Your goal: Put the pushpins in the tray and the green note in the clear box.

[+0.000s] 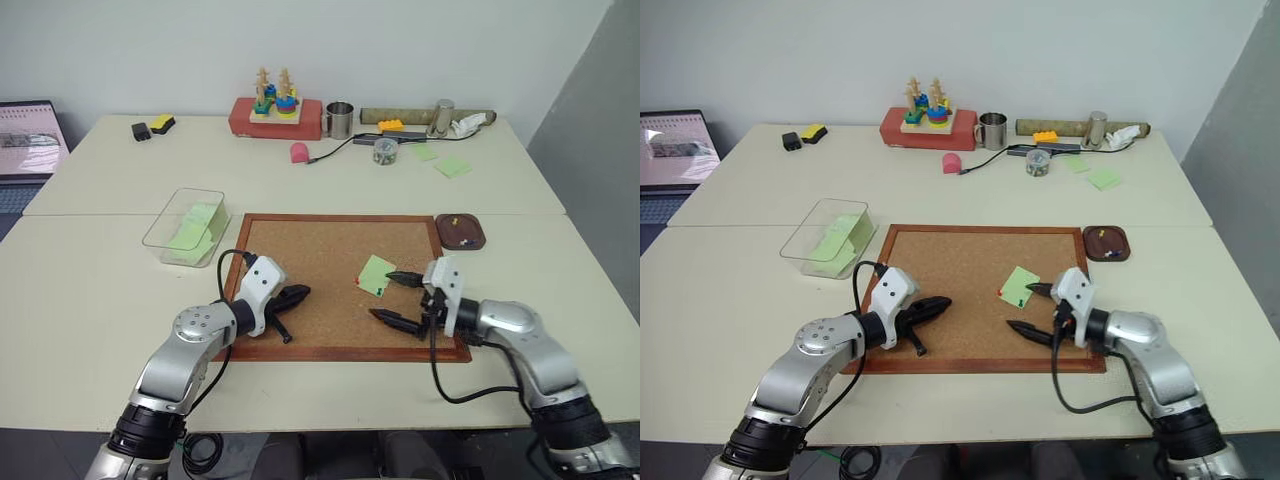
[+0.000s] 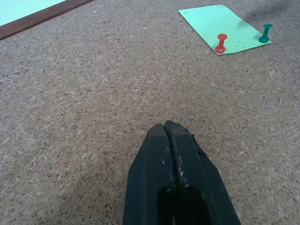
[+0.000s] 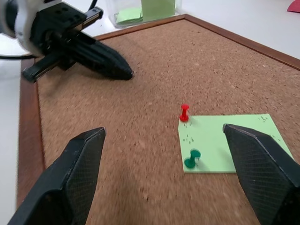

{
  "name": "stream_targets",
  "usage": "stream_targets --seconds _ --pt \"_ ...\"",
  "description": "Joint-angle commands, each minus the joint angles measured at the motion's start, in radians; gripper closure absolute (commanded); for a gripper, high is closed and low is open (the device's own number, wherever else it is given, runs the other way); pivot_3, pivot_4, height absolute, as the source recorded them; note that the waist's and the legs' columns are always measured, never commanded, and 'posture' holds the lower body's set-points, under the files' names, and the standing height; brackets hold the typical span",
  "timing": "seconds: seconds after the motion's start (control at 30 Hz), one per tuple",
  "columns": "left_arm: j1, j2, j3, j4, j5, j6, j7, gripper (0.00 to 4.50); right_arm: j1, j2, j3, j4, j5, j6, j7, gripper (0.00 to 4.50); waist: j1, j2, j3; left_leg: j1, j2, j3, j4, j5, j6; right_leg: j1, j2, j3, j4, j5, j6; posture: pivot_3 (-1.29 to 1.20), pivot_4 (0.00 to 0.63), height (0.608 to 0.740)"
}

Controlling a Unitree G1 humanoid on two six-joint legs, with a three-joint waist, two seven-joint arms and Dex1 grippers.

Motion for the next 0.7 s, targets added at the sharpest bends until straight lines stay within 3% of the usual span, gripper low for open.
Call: stream_targets --seconds 0.03,0.1,0.2,0.7 --pt "0.029 0.017 -0.016 0.010 0.018 0.037 -0.004 4.50 -0.023 0.015 -0.002 0.018 -0.012 -0.037 -0.007 0.30 0.001 0.000 0.000 0.000 0.000 0.000 0.000 0.000 0.000 0.000 0.000 0.000 0.000 0.000 0.000 0.00 0.150 0.740" --pt "0.034 0.020 -0.014 0.005 0.018 0.039 -0.003 4.50 -0.027 0.023 0.006 0.043 -0.020 -0.051 -0.004 0.30 0.001 0.000 0.000 0.000 0.000 0.000 0.000 0.000 0.000 0.000 0.000 0.000 0.000 0.002 -0.004 0.00 0.150 0.740" --pt "0.041 0.020 -0.011 -0.005 0.016 0.045 0.002 4.50 -0.031 0.031 0.007 0.067 -0.020 -0.057 0.004 0.73 -0.001 0.000 0.000 0.000 0.000 0.000 -0.001 0.000 0.000 0.000 0.000 0.000 0.000 0.002 -0.004 0.00 0.150 0.740" --pt "0.057 0.017 0.001 -0.022 0.012 0.056 0.012 4.50 -0.041 0.030 0.012 0.103 -0.031 -0.073 0.010 3.89 -0.004 0.000 0.000 0.000 0.000 0.000 -0.001 0.000 0.000 0.000 0.000 0.000 0.000 0.002 -0.004 0.00 0.150 0.740"
